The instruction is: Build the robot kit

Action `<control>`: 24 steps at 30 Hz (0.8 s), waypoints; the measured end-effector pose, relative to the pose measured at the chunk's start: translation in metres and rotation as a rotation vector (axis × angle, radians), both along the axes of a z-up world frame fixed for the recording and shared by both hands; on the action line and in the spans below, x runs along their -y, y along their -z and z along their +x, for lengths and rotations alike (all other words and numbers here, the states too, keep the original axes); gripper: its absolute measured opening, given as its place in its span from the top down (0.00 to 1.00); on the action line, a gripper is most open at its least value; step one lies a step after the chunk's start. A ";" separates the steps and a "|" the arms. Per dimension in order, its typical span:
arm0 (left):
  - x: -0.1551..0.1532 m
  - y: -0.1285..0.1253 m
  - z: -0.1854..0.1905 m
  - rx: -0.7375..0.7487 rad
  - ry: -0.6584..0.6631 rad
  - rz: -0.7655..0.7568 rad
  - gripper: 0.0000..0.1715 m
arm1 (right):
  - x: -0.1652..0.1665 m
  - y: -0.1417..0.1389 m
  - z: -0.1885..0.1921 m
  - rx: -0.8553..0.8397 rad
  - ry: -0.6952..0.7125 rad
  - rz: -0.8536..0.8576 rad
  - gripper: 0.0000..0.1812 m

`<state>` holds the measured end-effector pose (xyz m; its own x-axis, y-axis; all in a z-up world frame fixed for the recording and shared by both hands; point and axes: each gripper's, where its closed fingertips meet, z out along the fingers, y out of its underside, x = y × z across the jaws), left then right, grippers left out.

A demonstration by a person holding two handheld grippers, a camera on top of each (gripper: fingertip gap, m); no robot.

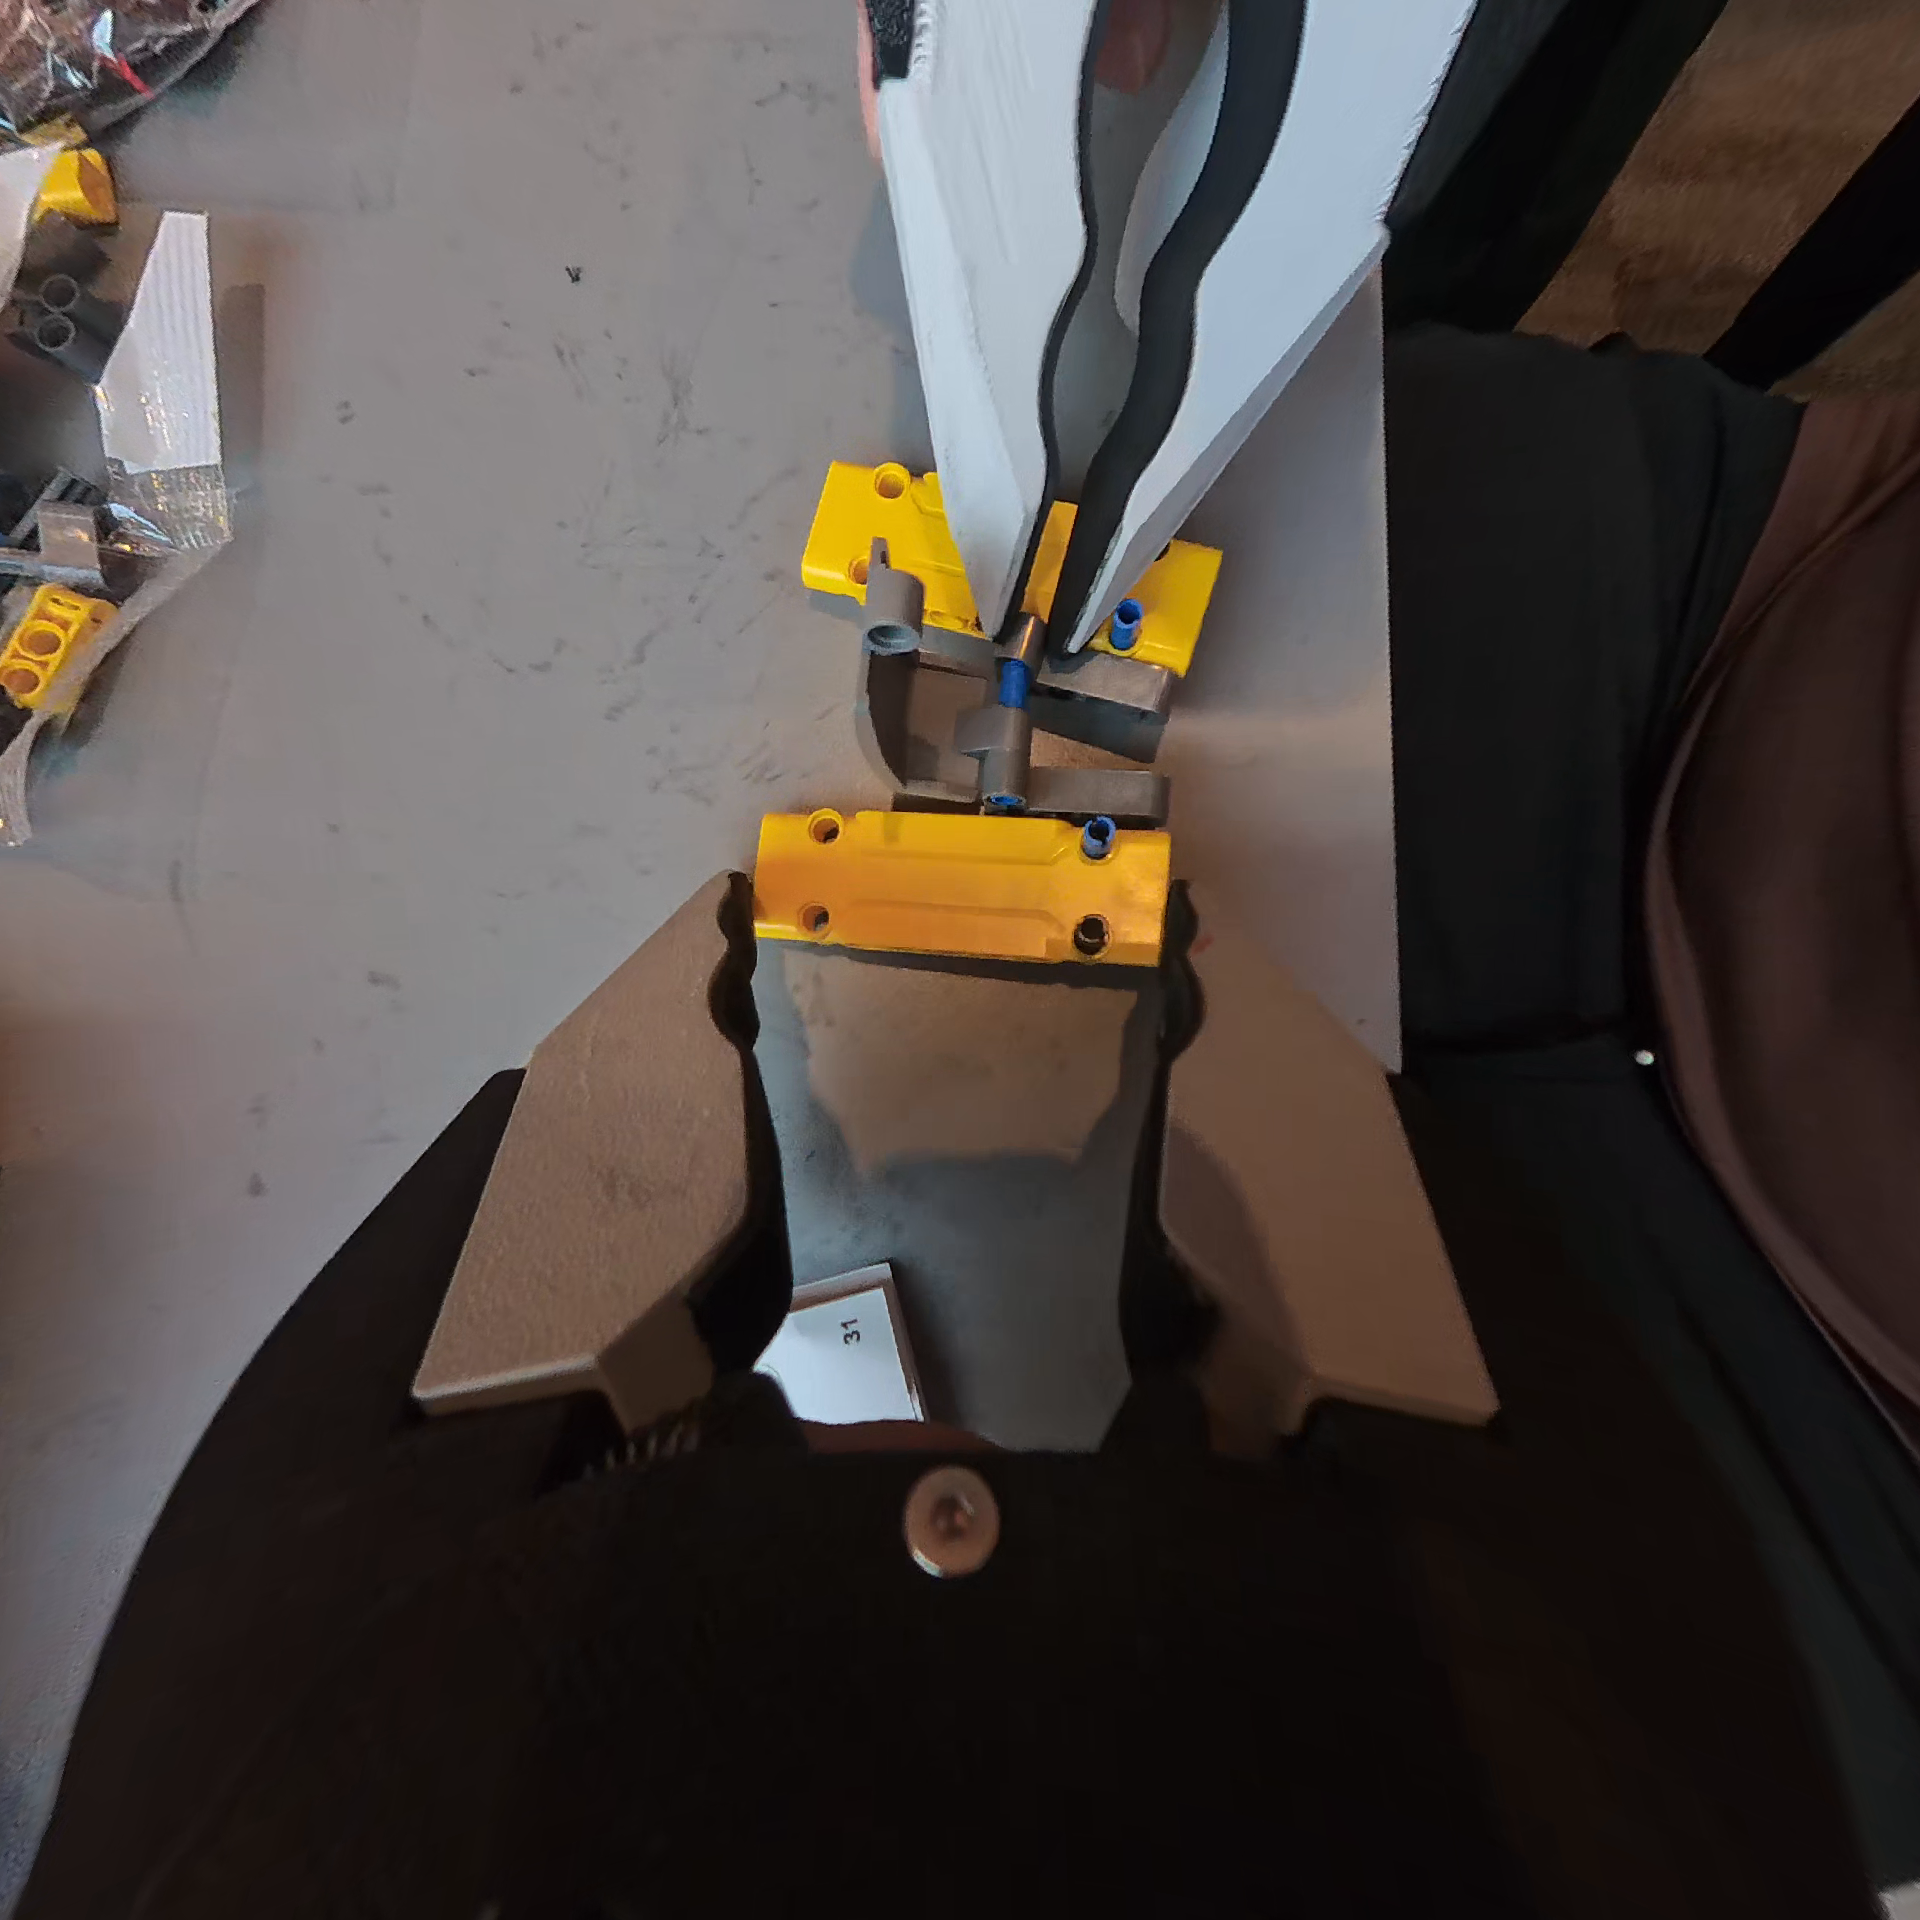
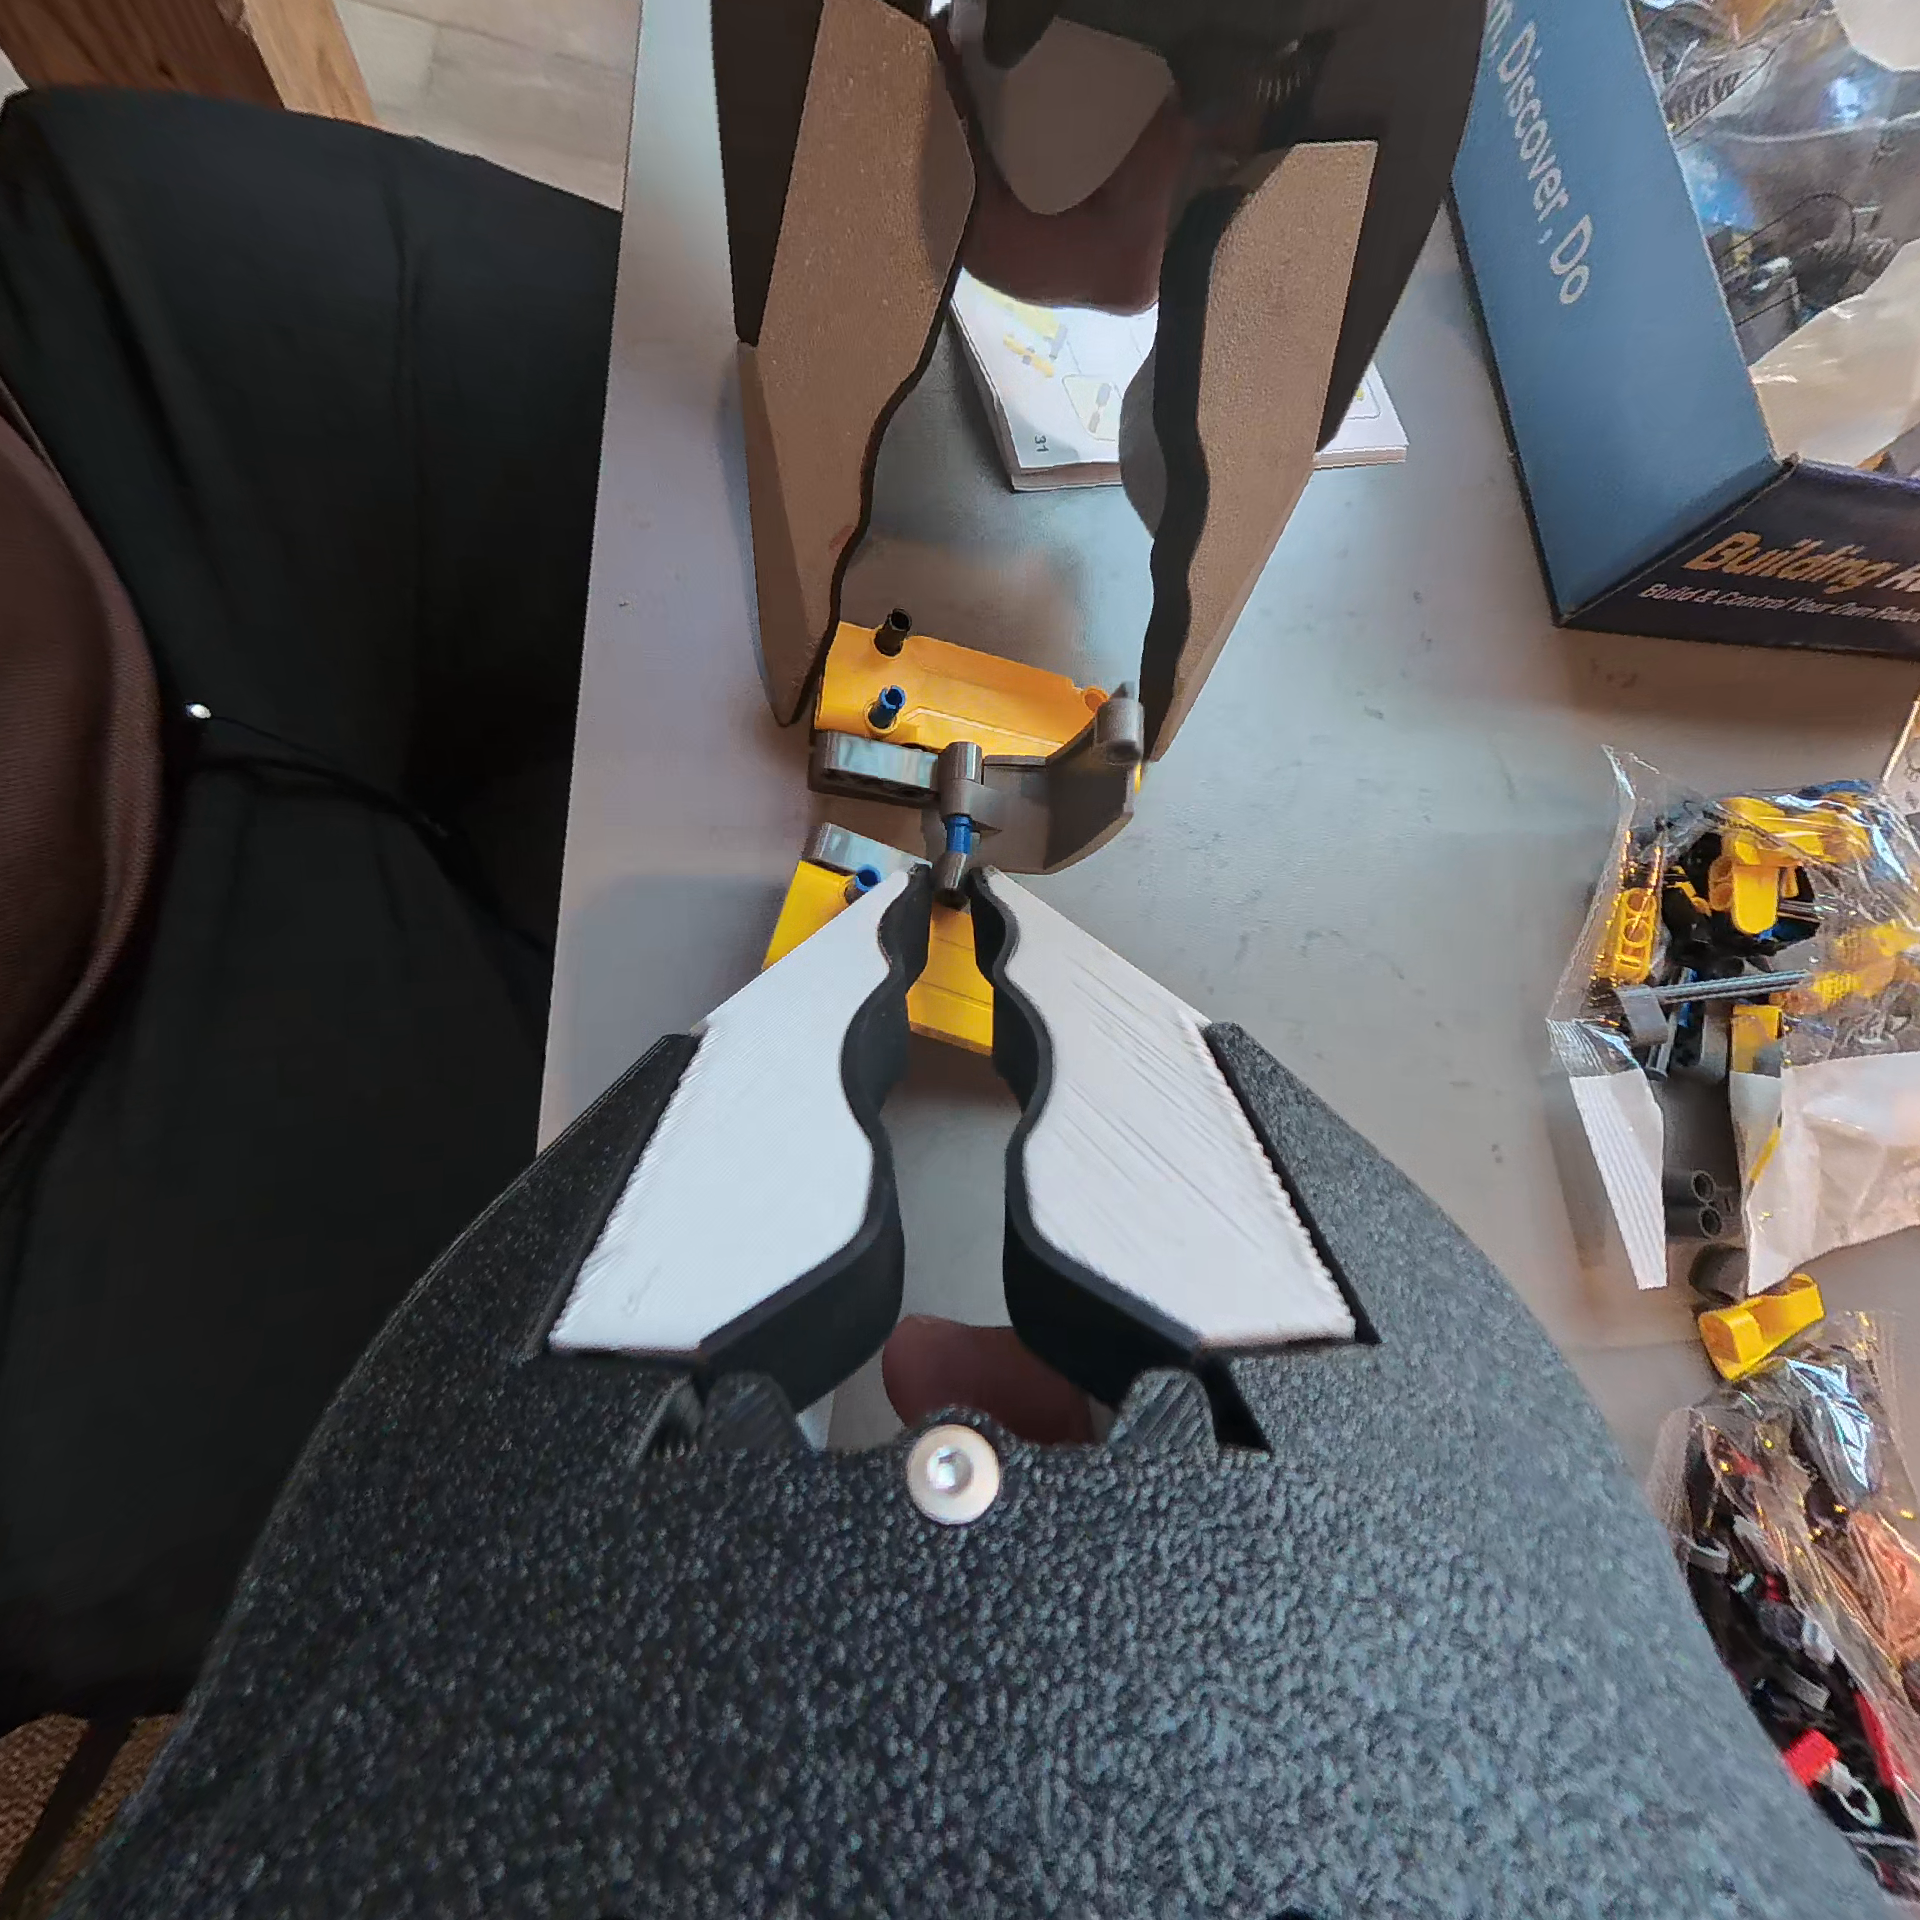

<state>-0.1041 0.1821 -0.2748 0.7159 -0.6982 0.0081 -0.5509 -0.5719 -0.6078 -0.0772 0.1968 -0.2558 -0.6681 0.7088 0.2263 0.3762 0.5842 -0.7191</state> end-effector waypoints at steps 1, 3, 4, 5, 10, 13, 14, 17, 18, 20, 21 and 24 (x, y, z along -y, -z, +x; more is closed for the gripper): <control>0.000 0.000 0.000 0.010 -0.001 0.009 0.55 | 0.000 0.000 0.000 -0.003 -0.003 -0.001 0.96; 0.000 0.000 0.000 0.020 -0.005 0.018 0.56 | 0.001 0.000 0.000 -0.005 -0.005 -0.007 0.96; 0.000 0.000 0.000 0.017 -0.005 0.017 0.56 | 0.001 0.000 0.000 -0.005 -0.006 -0.009 0.96; 0.000 0.000 0.000 0.012 -0.002 0.014 0.55 | 0.001 0.000 -0.001 -0.006 -0.008 -0.008 0.96; 0.000 0.000 0.001 -0.001 0.013 0.002 0.55 | 0.001 0.000 0.000 -0.012 -0.013 -0.024 0.96; 0.000 -0.001 0.001 0.034 0.030 0.028 0.55 | 0.002 0.000 -0.001 -0.021 -0.021 -0.030 0.96; 0.000 -0.001 0.001 0.049 0.033 0.040 0.55 | 0.002 0.000 -0.001 -0.023 -0.024 -0.032 0.96; 0.000 -0.001 0.002 0.076 0.030 0.065 0.55 | 0.004 0.000 -0.001 -0.032 -0.034 -0.041 0.96; 0.000 -0.001 0.002 0.078 0.029 0.068 0.55 | 0.004 0.000 -0.002 -0.032 -0.038 -0.043 0.96; 0.000 -0.001 0.002 0.071 0.032 0.065 0.55 | 0.005 0.000 -0.002 -0.036 -0.046 -0.036 0.96; 0.000 -0.001 0.002 0.066 0.034 0.065 0.55 | 0.005 0.000 -0.002 -0.040 -0.049 -0.034 0.96; 0.000 -0.001 0.002 0.067 0.033 0.072 0.55 | 0.005 0.000 -0.002 -0.050 -0.049 -0.045 0.96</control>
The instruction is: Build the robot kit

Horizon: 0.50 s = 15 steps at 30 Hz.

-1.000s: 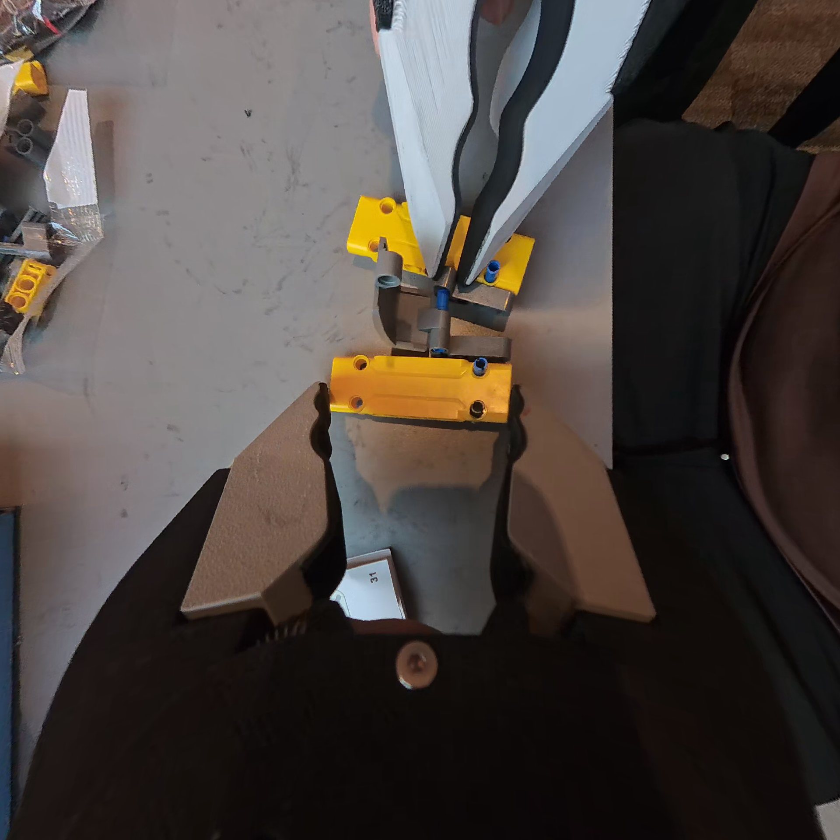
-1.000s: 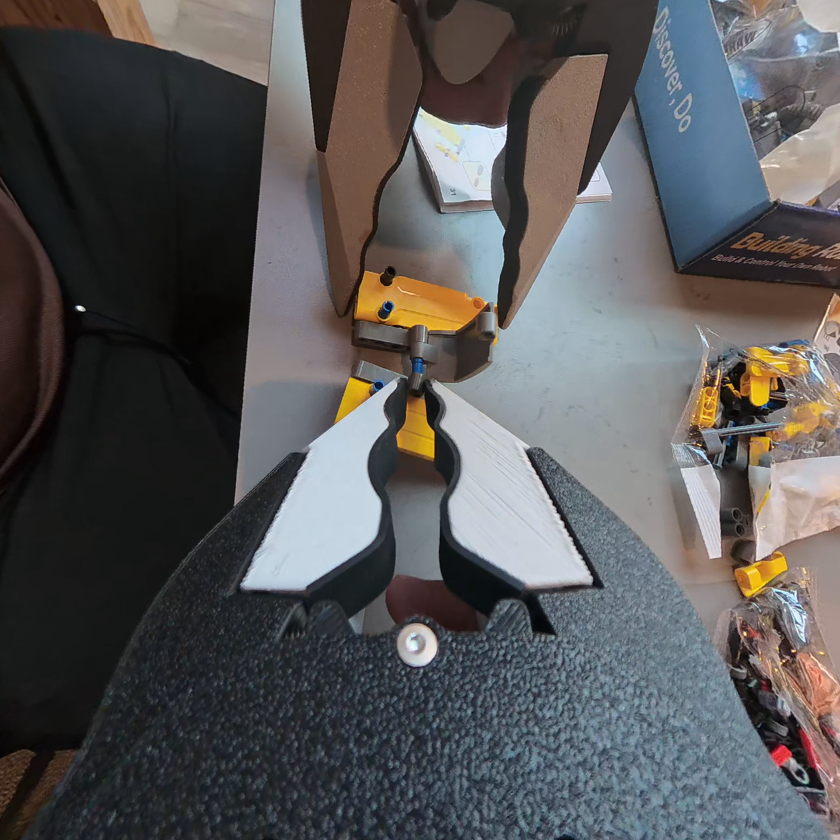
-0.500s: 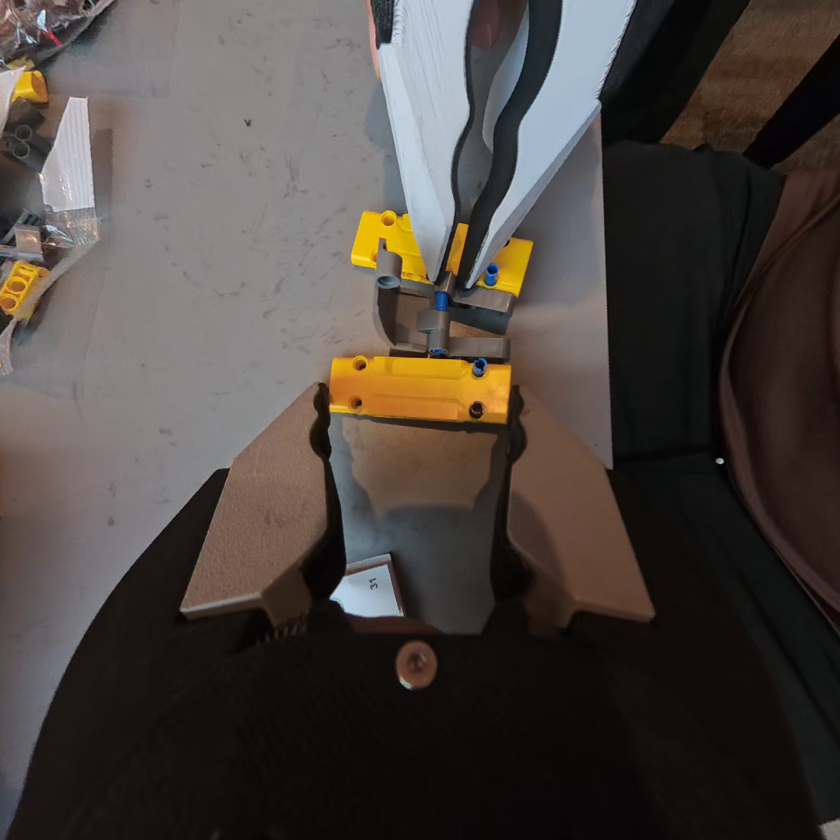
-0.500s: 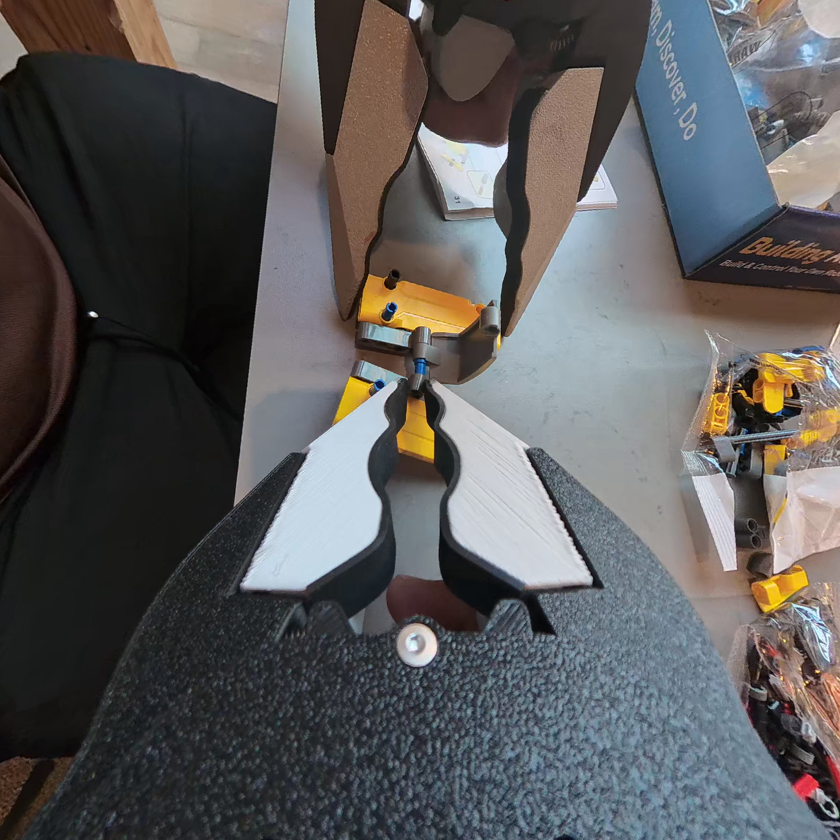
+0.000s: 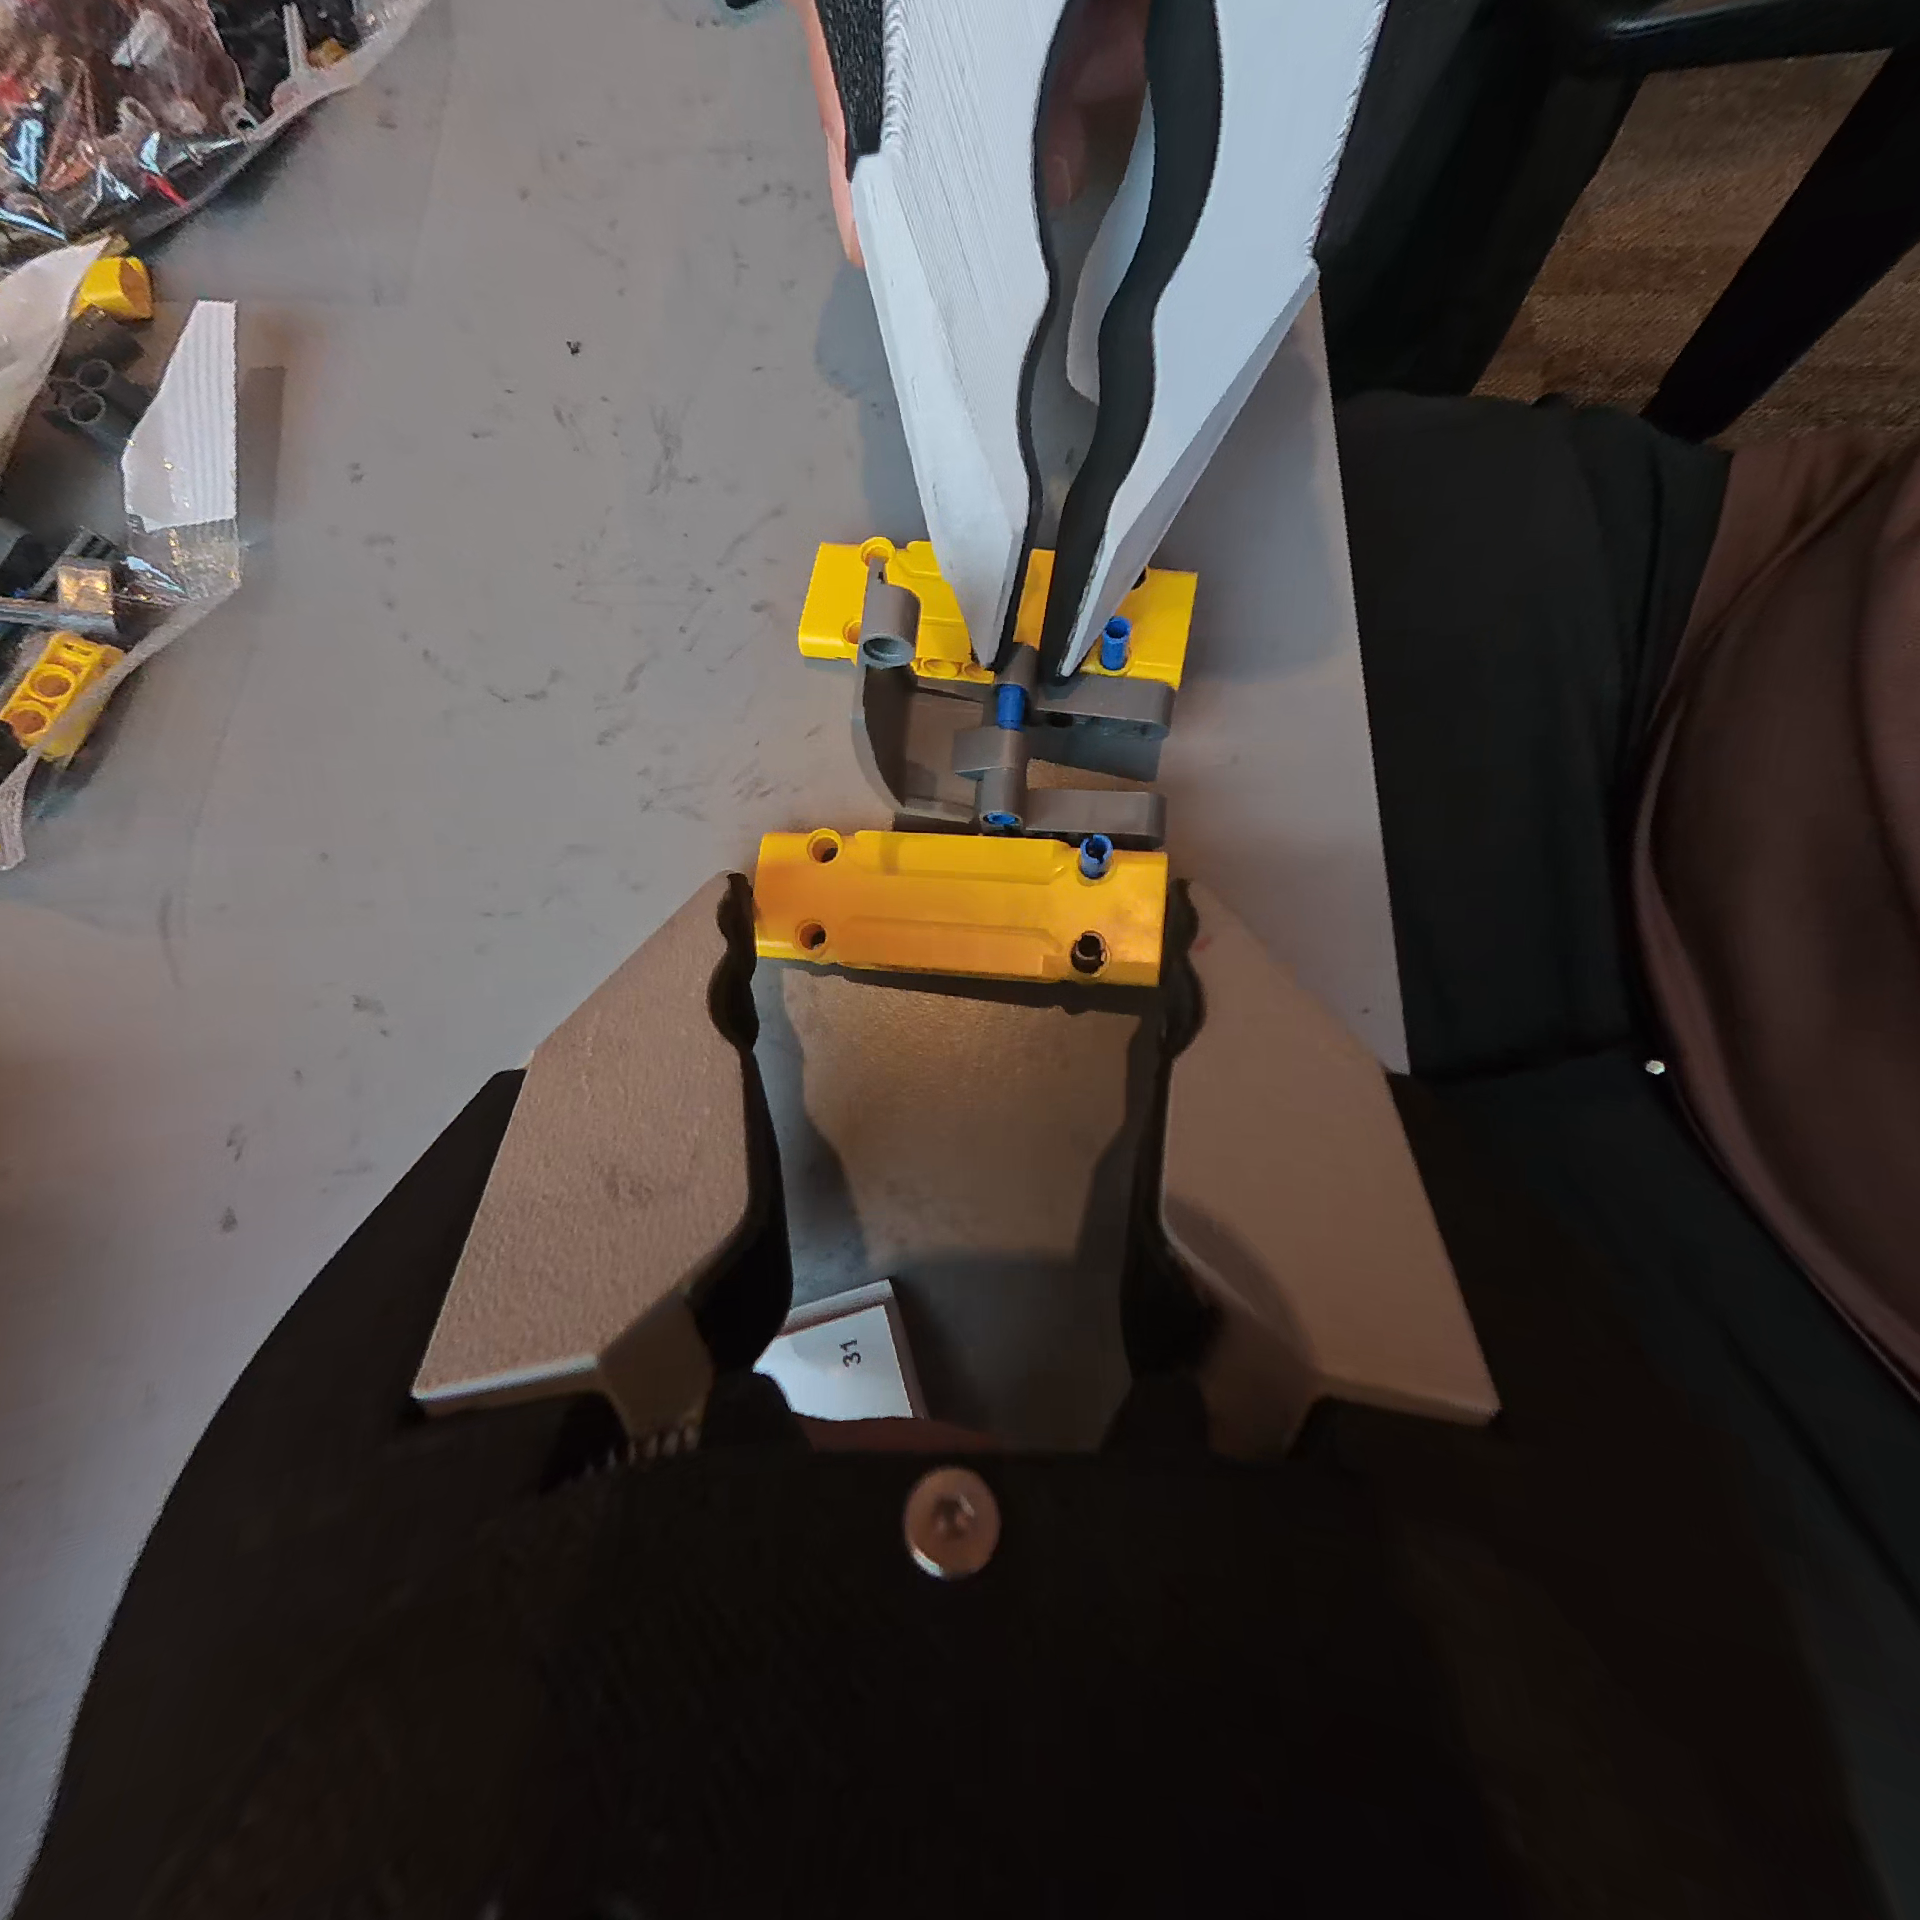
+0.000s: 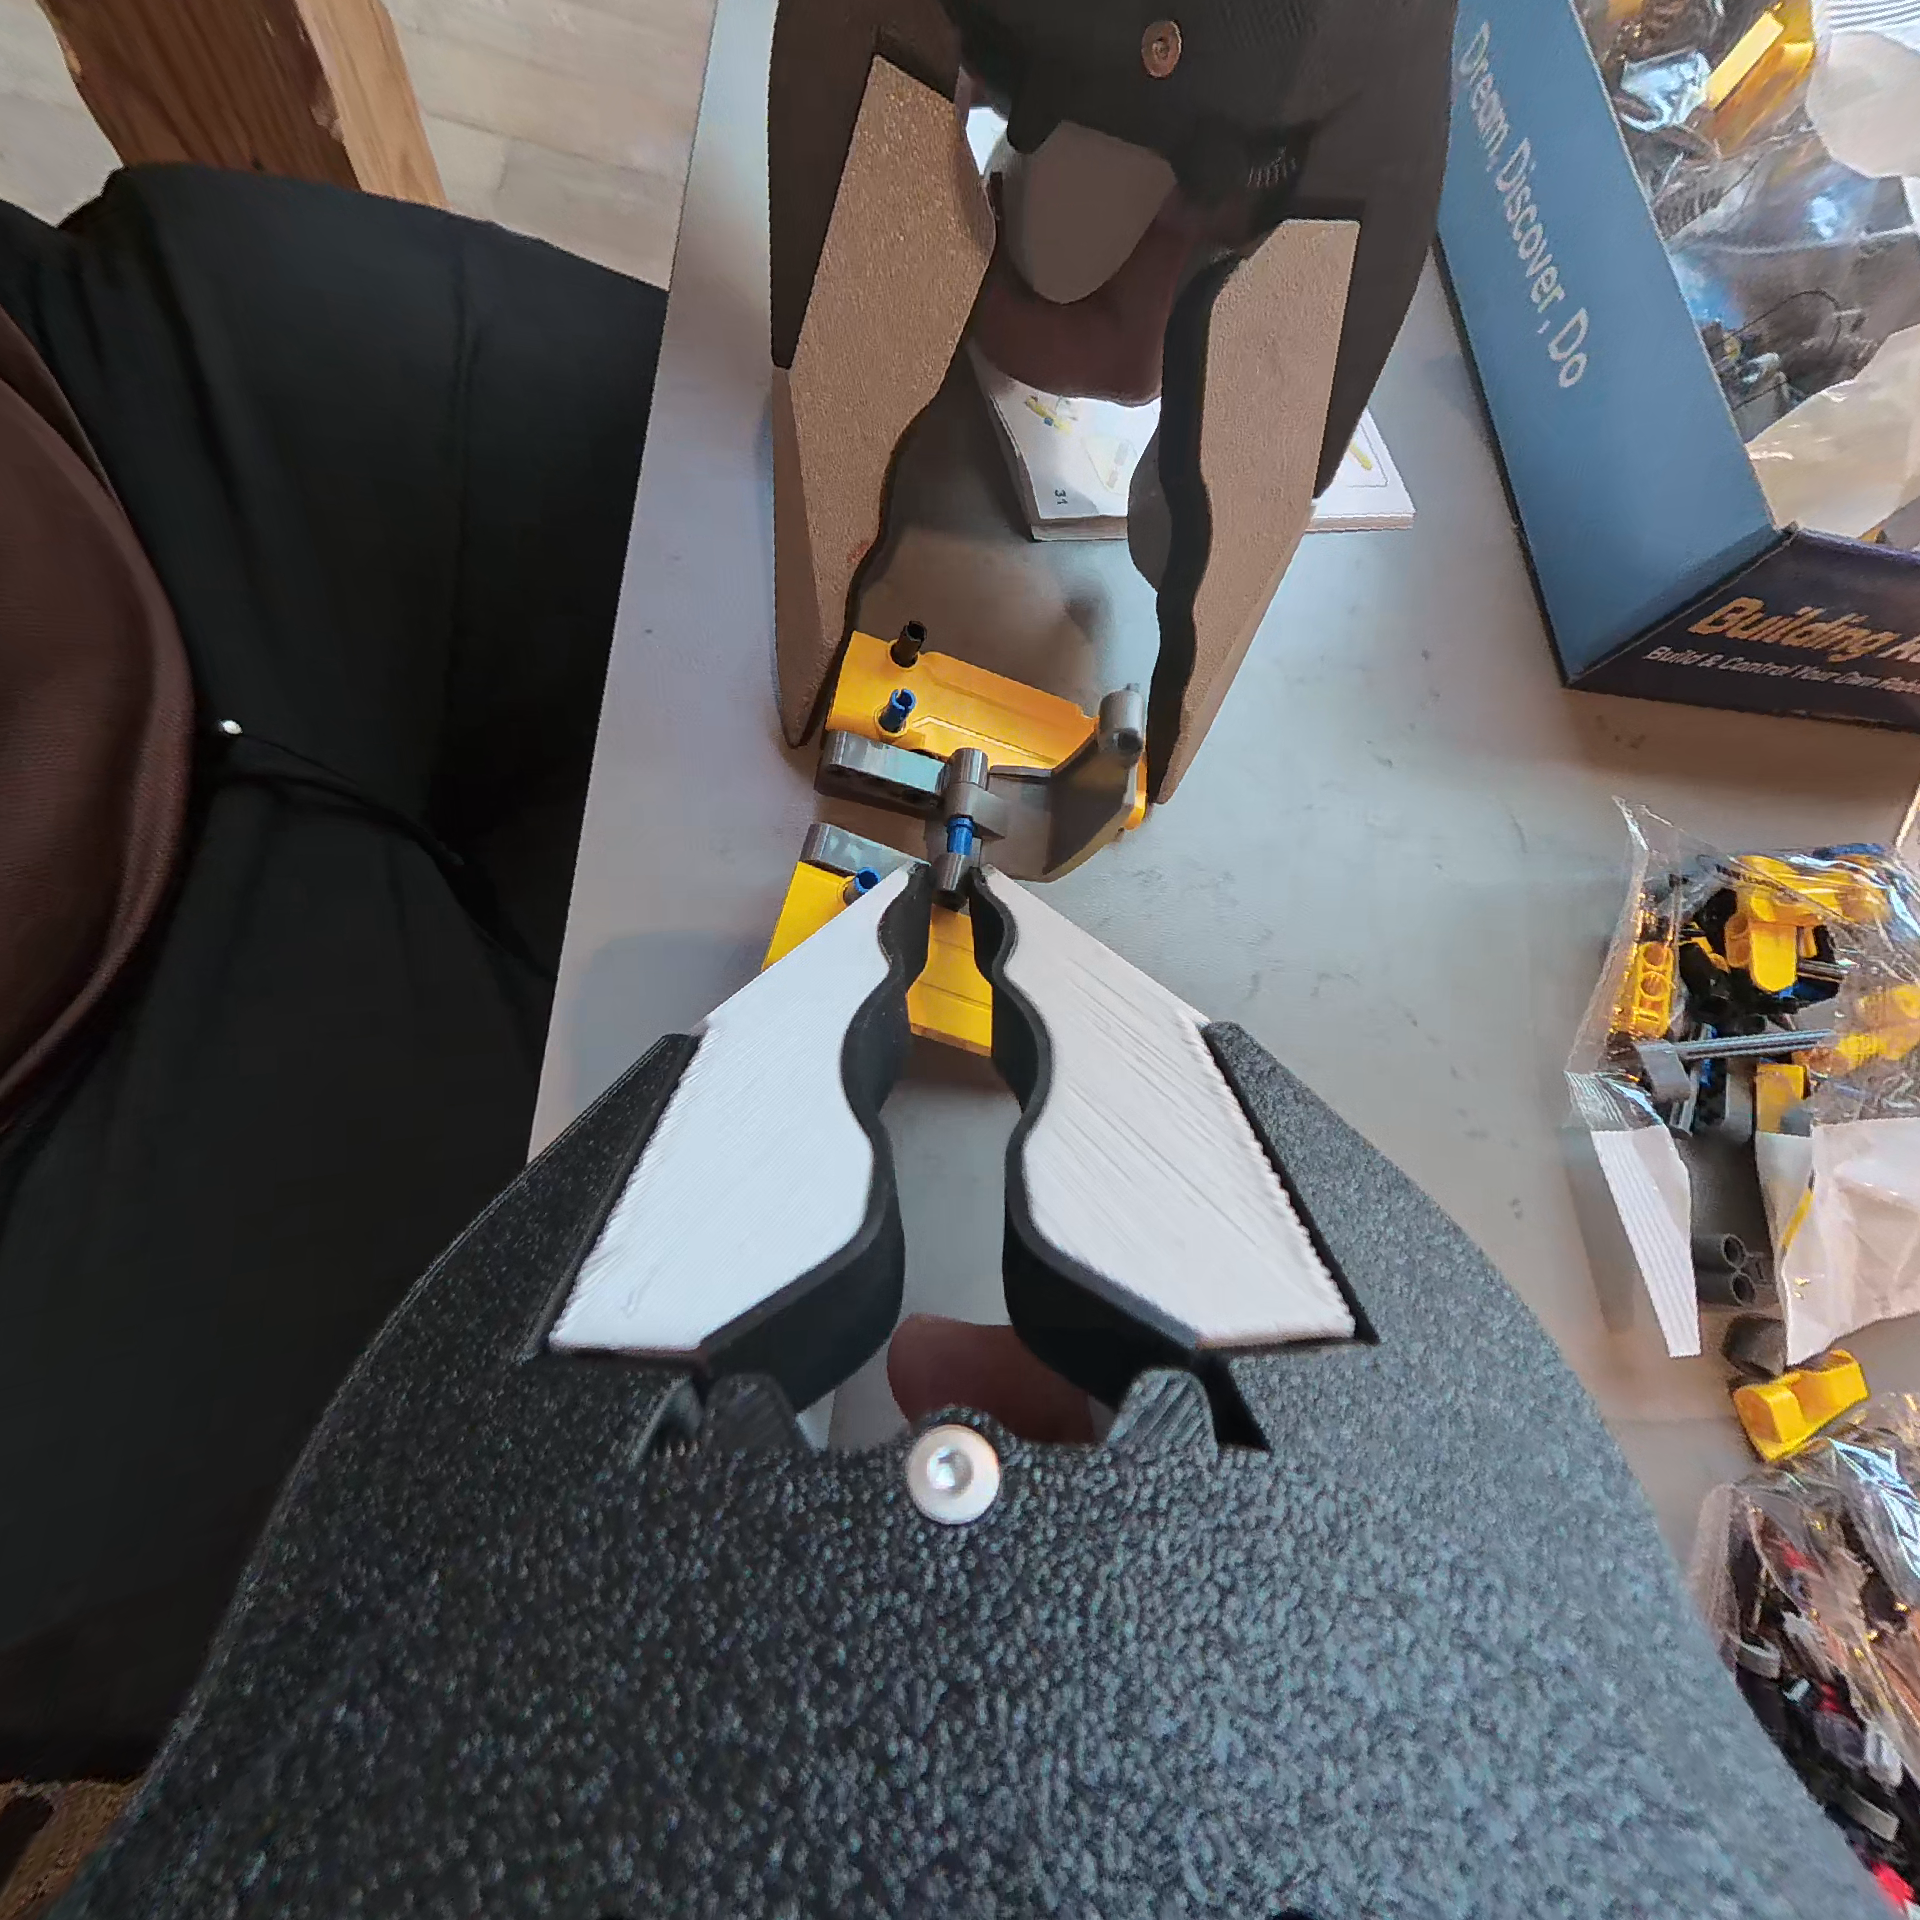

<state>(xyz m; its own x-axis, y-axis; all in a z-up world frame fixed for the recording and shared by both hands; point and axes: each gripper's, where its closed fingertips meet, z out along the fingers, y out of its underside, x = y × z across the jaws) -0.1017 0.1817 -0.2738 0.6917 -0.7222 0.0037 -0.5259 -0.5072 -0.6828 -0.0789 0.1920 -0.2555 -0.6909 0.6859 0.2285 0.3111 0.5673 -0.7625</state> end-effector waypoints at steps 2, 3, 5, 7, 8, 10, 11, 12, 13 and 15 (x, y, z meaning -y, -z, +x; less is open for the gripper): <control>0.001 0.000 0.001 0.004 0.004 0.005 0.55 | 0.001 0.000 0.001 -0.002 -0.007 -0.010 0.96; 0.002 0.000 0.002 0.005 0.007 0.005 0.55 | 0.002 0.000 0.001 -0.002 -0.013 -0.015 0.96; 0.002 0.000 0.002 0.002 0.012 0.001 0.55 | 0.002 0.000 0.001 -0.006 -0.020 -0.014 0.96; 0.002 0.000 0.002 -0.006 0.020 -0.005 0.55 | 0.002 0.000 0.001 -0.011 -0.026 -0.014 0.96; 0.002 0.000 0.002 -0.010 0.024 -0.007 0.55 | 0.002 -0.001 0.001 -0.016 -0.029 -0.011 0.96; 0.002 0.000 0.002 -0.011 0.030 -0.003 0.56 | 0.003 -0.001 0.001 -0.016 -0.032 -0.016 0.96; 0.002 0.000 0.003 -0.007 0.035 0.008 0.56 | 0.003 0.000 0.002 -0.012 -0.037 -0.022 0.96; 0.001 -0.001 0.003 -0.001 0.042 0.025 0.56 | 0.003 0.000 0.002 -0.008 -0.045 -0.031 0.96; 0.001 -0.001 0.003 0.007 0.044 0.039 0.56 | 0.003 0.000 0.002 -0.001 -0.049 -0.040 0.96; 0.001 -0.001 0.003 0.013 0.038 0.045 0.56 | 0.003 0.000 0.002 0.009 -0.052 -0.049 0.96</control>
<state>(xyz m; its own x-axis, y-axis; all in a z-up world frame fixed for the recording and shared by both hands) -0.0985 0.1802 -0.2724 0.6639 -0.7475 -0.0207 -0.5350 -0.4554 -0.7116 -0.0768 0.1885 -0.2555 -0.7276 0.6595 0.1889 0.2894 0.5448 -0.7871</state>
